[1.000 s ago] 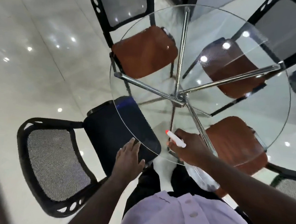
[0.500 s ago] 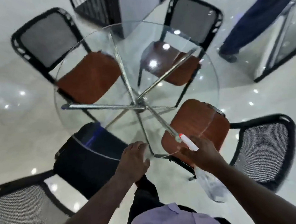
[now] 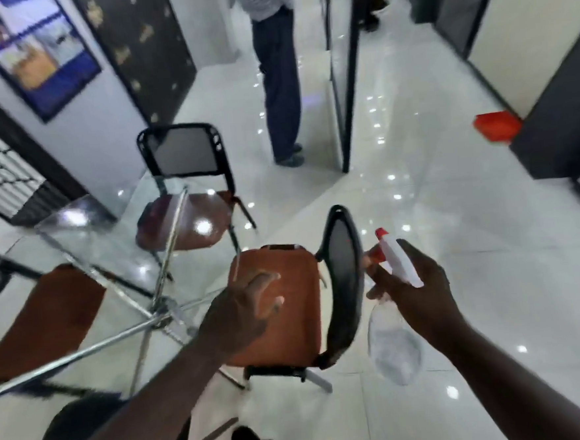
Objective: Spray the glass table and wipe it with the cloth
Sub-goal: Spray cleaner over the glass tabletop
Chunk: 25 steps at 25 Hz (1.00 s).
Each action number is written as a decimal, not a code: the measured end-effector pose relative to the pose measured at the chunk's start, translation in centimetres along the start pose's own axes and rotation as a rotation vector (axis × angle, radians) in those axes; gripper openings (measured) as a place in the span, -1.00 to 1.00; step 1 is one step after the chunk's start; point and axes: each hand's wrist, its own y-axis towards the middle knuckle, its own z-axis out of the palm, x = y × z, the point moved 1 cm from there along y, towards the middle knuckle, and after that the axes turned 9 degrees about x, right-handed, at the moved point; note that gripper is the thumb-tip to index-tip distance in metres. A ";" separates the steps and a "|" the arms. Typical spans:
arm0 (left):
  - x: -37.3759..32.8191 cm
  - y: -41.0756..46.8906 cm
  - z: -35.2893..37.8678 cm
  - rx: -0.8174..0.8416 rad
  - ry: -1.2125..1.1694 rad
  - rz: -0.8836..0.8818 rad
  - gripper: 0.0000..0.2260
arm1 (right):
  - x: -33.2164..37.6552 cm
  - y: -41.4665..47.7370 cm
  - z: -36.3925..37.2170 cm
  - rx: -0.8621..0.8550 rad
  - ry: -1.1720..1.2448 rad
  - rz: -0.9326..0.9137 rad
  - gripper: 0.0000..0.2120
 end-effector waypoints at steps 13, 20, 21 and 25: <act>-21.2 25.5 4.5 0.014 -0.451 0.221 -0.60 | -0.6 9.6 -25.8 -0.180 0.007 -0.073 -0.76; -19.7 42.1 9.4 0.116 -0.481 0.162 -0.55 | -1.1 26.2 -32.0 -0.091 -0.117 0.027 -0.75; -19.7 44.0 8.6 0.114 -0.500 0.147 -0.57 | -0.9 28.6 -32.6 -0.054 -0.117 0.031 -0.76; -16.5 49.8 6.7 0.079 -0.476 0.011 -0.62 | -1.6 38.4 -33.4 0.070 -0.089 0.056 -0.79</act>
